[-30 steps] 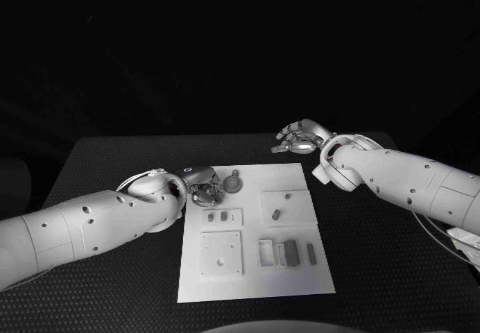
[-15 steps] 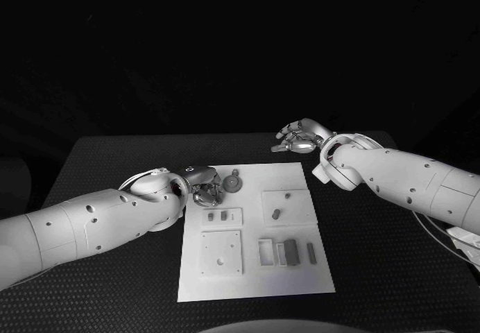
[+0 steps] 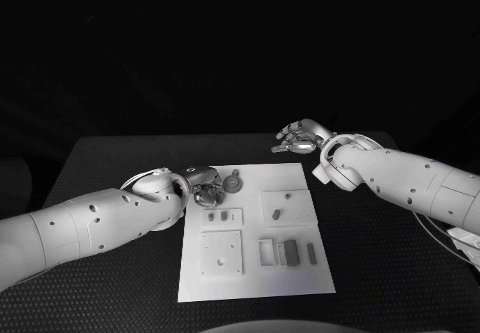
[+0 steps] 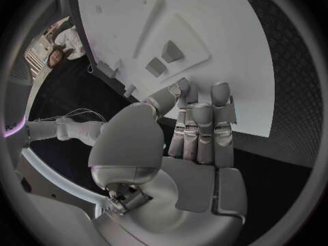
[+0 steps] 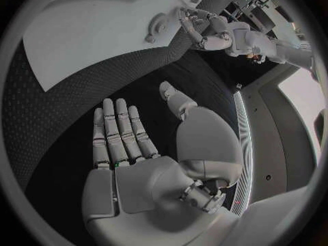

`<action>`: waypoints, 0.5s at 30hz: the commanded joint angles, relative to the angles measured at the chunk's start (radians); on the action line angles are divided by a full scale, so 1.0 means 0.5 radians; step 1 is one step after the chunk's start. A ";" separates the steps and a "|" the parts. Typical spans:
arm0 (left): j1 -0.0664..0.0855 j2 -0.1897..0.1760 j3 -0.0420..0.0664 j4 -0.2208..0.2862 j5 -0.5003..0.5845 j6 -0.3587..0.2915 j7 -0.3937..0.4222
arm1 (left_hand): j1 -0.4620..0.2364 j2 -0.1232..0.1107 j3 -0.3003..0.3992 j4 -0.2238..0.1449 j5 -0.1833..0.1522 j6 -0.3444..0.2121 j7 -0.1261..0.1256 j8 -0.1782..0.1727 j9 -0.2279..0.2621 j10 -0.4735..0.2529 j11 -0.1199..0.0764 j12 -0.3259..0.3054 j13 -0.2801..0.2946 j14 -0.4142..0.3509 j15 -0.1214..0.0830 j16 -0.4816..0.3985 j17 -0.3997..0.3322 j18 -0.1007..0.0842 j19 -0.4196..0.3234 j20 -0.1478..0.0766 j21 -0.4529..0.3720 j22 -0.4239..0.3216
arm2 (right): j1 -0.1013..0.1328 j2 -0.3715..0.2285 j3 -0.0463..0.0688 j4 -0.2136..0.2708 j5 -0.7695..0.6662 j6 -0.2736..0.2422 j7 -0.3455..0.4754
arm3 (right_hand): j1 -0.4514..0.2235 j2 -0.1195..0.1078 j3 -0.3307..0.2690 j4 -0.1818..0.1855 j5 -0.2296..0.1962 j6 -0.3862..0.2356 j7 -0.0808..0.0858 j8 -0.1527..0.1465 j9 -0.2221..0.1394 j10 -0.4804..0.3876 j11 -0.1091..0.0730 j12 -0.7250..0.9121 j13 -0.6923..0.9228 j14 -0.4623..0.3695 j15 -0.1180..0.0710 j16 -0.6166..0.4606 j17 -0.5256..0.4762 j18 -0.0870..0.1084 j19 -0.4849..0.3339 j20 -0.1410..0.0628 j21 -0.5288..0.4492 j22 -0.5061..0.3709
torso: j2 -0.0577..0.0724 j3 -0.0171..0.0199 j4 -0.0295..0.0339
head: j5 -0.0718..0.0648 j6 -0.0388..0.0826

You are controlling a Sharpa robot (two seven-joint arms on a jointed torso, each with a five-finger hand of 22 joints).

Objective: Assemble the parts on the task board

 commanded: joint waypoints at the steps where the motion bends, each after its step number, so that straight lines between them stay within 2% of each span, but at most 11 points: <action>1: -0.013 0.007 -0.020 -0.001 -0.018 0.078 0.003 | 0.004 0.022 0.007 0.001 0.006 0.015 0.004 0.005 -0.002 0.016 0.003 -0.002 -0.002 0.005 -0.009 0.004 -0.003 0.119 0.002 -0.010 0.001 0.039 | -0.001 0.001 0.000 0.003 -0.006 0.022 0.019 | 0.003 0.021 -0.010 -0.001 0.001 -0.016 0.127 0.010 -0.002 -0.011 0.000 -0.006 -0.003 0.012 0.001 -0.010 -0.002 -0.033 0.013 0.002 -0.014 0.003 | -0.001 -0.0010 0.000 | 0.000 -0.002; 9: -0.014 0.001 -0.024 -0.008 0.057 0.021 0.011 | -0.014 0.013 0.001 0.004 0.005 -0.006 0.014 -0.004 -0.008 -0.002 0.009 -0.016 -0.003 -0.003 -0.003 0.000 -0.005 0.112 -0.006 -0.009 -0.006 0.039 | -0.001 -0.002 0.000 0.006 -0.006 0.020 0.019 | 0.003 0.020 -0.011 -0.001 0.001 -0.016 0.127 0.010 -0.003 -0.011 0.000 -0.006 -0.004 0.012 0.001 -0.011 -0.003 -0.033 0.013 0.002 -0.015 0.004 | -0.001 -0.0012 0.002 | -0.005 -0.003; 15: -0.014 -0.006 -0.024 -0.007 0.090 0.001 0.008 | -0.017 -0.018 -0.011 0.005 0.002 -0.121 0.061 -0.058 -0.035 -0.048 0.028 -0.027 -0.009 -0.036 0.015 -0.004 -0.005 0.106 -0.031 0.000 -0.022 0.041 | -0.001 -0.003 0.000 0.006 -0.006 0.019 0.019 | 0.003 0.020 -0.011 -0.002 0.001 -0.017 0.127 0.010 -0.003 -0.011 0.000 -0.006 -0.005 0.012 0.001 -0.011 -0.003 -0.033 0.013 0.002 -0.016 0.005 | -0.001 -0.0017 0.002 | -0.007 -0.004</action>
